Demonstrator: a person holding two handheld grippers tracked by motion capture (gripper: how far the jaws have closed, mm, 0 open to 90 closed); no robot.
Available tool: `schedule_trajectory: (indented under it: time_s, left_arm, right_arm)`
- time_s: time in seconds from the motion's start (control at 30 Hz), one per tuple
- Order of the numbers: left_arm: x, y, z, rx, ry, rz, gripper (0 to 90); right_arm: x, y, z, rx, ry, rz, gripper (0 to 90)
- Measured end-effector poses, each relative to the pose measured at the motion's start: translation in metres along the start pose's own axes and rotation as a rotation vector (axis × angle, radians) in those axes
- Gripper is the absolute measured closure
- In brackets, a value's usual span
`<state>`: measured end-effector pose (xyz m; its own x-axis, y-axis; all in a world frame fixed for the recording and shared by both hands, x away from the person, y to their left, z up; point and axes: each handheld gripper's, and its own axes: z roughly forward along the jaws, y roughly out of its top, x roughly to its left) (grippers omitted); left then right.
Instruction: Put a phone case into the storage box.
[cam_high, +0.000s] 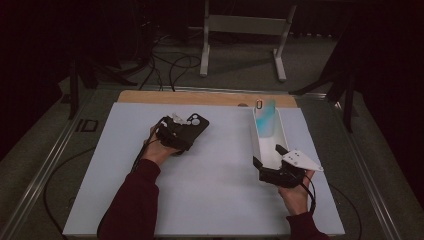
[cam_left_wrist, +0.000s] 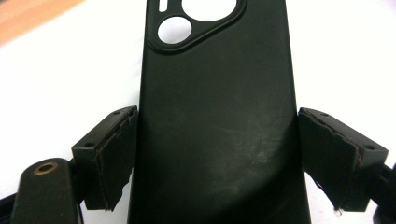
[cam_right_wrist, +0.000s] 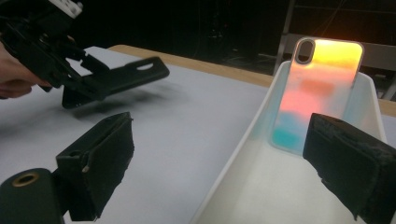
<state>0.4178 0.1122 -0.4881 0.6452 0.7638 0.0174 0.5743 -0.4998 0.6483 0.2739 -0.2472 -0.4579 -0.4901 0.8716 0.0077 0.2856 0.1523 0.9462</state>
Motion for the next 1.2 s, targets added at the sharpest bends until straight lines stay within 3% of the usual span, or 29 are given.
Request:
schedule_trajectory:
  time_s: [0.5, 0.63, 0.7, 0.77, 0.9, 0.93, 1.2]
  left_arm:
    - [-0.021, 0.010, -0.030, -0.112, -0.034, 0.079, 16.0]
    - [-0.036, 0.013, -0.040, -0.145, -0.043, 0.131, 16.0]
    - [-0.036, 0.013, -0.040, -0.145, -0.043, 0.131, 16.0]
    - [-0.050, 0.016, -0.047, -0.171, -0.047, 0.177, 15.9]
    - [-0.057, 0.018, -0.049, -0.178, -0.055, 0.200, 15.9]
    - [-0.067, 0.021, -0.051, -0.191, -0.066, 0.225, 15.9]
    - [-0.095, 0.029, -0.052, -0.212, -0.108, 0.289, 15.9]
  right_arm:
    - [-0.001, 0.002, 0.004, 0.023, 0.000, 0.003, 8.1]
    - [0.000, 0.003, 0.006, 0.030, 0.006, 0.005, 8.1]
    - [0.000, 0.003, 0.006, 0.032, 0.006, 0.005, 8.1]
    - [0.000, 0.005, 0.007, 0.034, 0.017, 0.014, 8.1]
    - [0.000, 0.006, 0.008, 0.034, 0.020, 0.019, 8.1]
    - [0.000, 0.006, 0.008, 0.034, 0.023, 0.020, 8.1]
    - [0.002, 0.011, 0.010, 0.044, 0.039, 0.040, 8.1]
